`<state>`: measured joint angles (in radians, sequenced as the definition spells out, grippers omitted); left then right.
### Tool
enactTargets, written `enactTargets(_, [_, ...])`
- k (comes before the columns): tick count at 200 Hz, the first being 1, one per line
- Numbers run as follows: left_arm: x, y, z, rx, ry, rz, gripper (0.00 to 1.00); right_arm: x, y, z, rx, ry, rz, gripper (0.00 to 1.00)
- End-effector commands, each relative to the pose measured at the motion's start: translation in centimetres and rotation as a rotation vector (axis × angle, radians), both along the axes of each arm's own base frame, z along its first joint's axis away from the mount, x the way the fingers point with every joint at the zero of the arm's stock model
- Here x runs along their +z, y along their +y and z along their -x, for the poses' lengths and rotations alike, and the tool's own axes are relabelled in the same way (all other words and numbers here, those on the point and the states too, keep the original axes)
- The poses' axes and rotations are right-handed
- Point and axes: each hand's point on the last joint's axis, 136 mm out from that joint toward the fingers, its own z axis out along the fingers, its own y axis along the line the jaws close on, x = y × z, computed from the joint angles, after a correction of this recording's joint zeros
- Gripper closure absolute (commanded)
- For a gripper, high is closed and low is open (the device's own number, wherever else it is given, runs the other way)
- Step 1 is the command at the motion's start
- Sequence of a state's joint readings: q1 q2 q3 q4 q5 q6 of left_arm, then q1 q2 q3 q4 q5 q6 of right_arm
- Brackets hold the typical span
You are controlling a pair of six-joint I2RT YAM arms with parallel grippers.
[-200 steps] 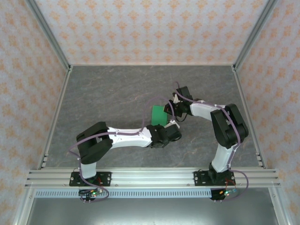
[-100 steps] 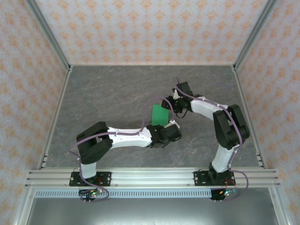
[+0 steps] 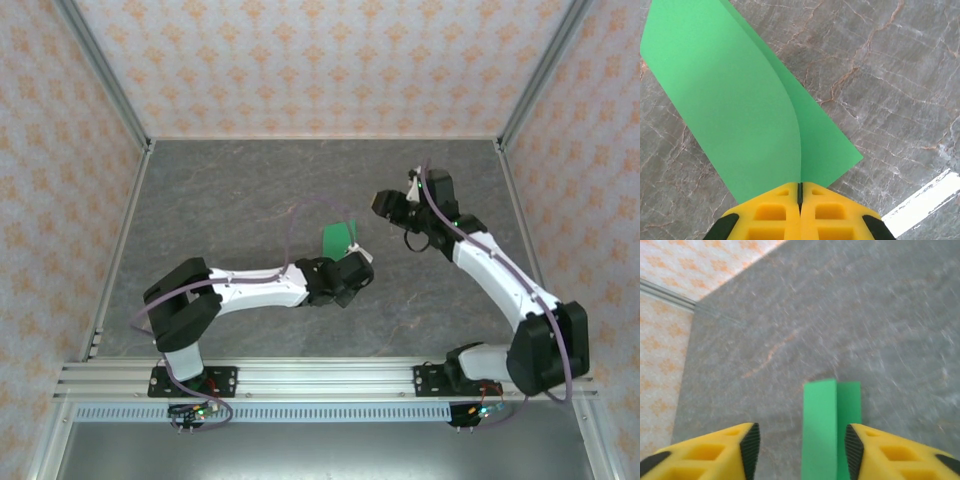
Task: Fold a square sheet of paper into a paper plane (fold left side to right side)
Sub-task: Fold the triangle a second time at the center of the table.
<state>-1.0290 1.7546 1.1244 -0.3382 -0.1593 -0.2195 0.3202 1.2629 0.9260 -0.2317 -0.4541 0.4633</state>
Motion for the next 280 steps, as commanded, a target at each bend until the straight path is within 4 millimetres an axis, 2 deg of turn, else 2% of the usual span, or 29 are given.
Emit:
enactTargets(1, [1.0, -0.5, 0.0, 0.018, 0.041, 0.124, 0.99, -3.0, -0.4, 2.6, -0.03, 0.077, -0.045, 0.65])
enactTargets(8, [1.1, -0.5, 0.0, 0.02, 0.054, 0.146, 0.99, -4.4, -0.2, 3.3, -0.029, 0.107, -0.063, 0.71])
enactTargets(11, [1.1, -0.5, -0.1, 0.022, 0.058, 0.156, 0.99, -4.1, -0.2, 3.8, -0.027, 0.095, -0.075, 0.73])
enactTargets(21, [1.1, -0.5, -0.2, 0.027, 0.075, 0.184, 0.99, -5.4, 0.3, 4.9, -0.014, 0.114, -0.076, 0.8])
enactTargets(47, [1.1, 0.0, -0.4, 0.04, 0.097, 0.219, 0.99, -8.6, 2.0, 6.8, 0.018, 0.172, -0.092, 0.9])
enactTargets(57, [1.0, 0.1, -0.3, 0.042, 0.101, 0.225, 0.99, -9.3, 2.7, 7.3, 0.024, 0.184, -0.114, 0.91])
enactTargets(61, [1.1, 0.2, -0.4, 0.042, 0.101, 0.232, 0.99, -10.3, 3.0, 7.5, 0.025, 0.209, -0.109, 0.91])
enactTargets(87, [1.0, 0.6, -0.4, 0.059, 0.118, 0.267, 0.99, -12.8, 4.7, 8.1, 0.047, 0.259, -0.118, 0.92])
enactTargets(132, [0.7, 1.8, -0.7, 0.089, 0.131, 0.284, 0.98, -15.4, 6.9, 7.9, 0.09, 0.318, -0.089, 0.93])
enactTargets(179, [0.5, 2.5, -1.1, 0.109, 0.139, 0.287, 0.98, -17.5, 6.8, 8.5, 0.084, 0.38, -0.049, 0.93])
enactTargets(212, [0.1, 3.8, -1.6, 0.144, 0.141, 0.249, 0.98, -19.0, 5.4, 9.4, 0.057, 0.436, 0.028, 0.93])
enactTargets(245, [-0.2, 4.8, -2.1, 0.161, 0.137, 0.217, 0.98, -19.9, 4.6, 10.0, 0.049, 0.468, 0.08, 0.93])
enactTargets(280, [-0.8, 5.2, -2.8, 0.165, 0.145, 0.205, 0.98, -20.2, 4.6, 10.1, 0.057, 0.483, 0.092, 0.93])
